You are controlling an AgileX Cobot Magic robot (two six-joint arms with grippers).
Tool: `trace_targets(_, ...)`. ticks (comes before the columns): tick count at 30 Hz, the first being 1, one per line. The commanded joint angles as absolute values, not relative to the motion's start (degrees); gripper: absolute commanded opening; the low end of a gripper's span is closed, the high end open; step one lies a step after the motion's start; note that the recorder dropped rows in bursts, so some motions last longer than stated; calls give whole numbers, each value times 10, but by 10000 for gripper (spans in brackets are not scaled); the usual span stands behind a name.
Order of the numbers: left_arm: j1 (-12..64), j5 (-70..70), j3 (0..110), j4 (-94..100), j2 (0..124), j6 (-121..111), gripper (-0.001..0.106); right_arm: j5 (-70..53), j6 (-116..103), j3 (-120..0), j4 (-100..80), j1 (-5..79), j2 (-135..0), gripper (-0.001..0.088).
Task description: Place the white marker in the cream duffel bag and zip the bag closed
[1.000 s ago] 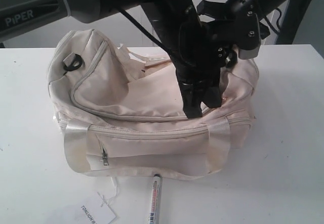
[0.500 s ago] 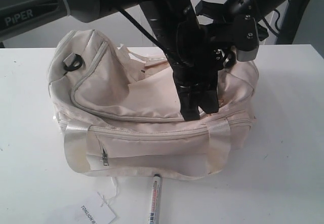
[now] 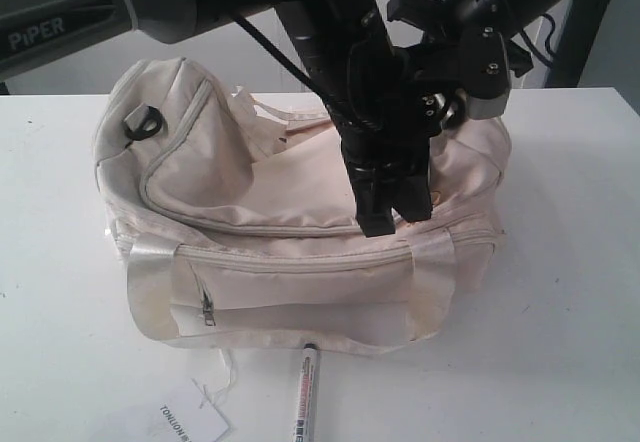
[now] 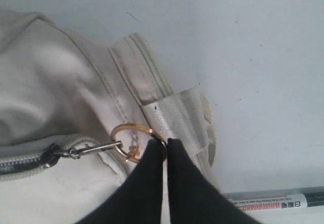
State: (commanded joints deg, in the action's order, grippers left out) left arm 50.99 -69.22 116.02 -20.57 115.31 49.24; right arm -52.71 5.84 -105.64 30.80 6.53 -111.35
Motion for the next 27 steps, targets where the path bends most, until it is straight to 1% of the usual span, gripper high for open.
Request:
trace_targets(7, 510, -679, 1160, -206, 1153, 492, 0, -573, 61, -1067, 308, 45, -1114, 0)
trace_targets(16, 510, -669, 1160, -210, 1153, 492, 0, -579, 71, -1067, 308, 45, -1114, 0)
trace_targets(18, 510, -644, 1160, -227, 1153, 495, 0, -575, 71, -1067, 310, 45, -1115, 0)
trace_targets(23, 510, -531, 1160, -270, 1153, 497, 0, -573, 71, -1067, 311, 45, -1115, 0)
trace_targets(27, 519, -473, 1160, -254, 1153, 531, 0, -573, 71, -1067, 311, 45, -1115, 0)
